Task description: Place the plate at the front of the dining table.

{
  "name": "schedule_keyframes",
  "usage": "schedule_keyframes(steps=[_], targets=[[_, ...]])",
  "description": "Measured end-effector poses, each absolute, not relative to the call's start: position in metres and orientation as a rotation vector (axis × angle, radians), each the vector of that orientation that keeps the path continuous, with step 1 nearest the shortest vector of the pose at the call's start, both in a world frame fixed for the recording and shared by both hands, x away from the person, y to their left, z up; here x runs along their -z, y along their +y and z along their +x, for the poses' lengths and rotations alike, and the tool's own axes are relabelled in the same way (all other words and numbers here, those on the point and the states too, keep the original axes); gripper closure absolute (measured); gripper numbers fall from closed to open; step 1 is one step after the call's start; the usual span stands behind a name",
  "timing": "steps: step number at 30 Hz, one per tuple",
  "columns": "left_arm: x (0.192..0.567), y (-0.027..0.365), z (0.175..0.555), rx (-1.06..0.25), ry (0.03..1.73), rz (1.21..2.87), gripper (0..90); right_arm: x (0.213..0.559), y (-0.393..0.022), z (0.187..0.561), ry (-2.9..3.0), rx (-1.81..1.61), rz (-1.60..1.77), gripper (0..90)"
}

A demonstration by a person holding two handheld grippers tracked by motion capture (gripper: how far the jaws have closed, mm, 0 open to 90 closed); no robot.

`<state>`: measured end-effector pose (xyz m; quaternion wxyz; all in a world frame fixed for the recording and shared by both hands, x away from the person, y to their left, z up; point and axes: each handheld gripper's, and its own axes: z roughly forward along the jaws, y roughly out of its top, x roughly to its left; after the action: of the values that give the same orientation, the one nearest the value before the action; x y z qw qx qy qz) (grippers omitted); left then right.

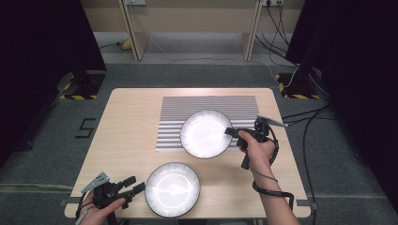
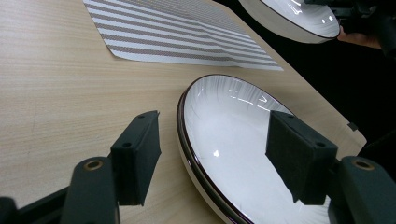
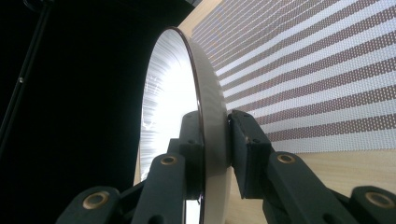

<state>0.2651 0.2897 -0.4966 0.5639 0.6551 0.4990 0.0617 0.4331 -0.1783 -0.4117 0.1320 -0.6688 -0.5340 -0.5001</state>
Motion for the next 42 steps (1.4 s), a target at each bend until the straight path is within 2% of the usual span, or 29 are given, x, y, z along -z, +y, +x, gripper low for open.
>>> schedule_keyframes(steps=[42], targets=[[0.498, 0.290, 0.266, -0.142, 1.178, 1.537, 34.6, 0.404, -0.183, 0.464, -1.483, 1.471, -2.010, 75.3]])
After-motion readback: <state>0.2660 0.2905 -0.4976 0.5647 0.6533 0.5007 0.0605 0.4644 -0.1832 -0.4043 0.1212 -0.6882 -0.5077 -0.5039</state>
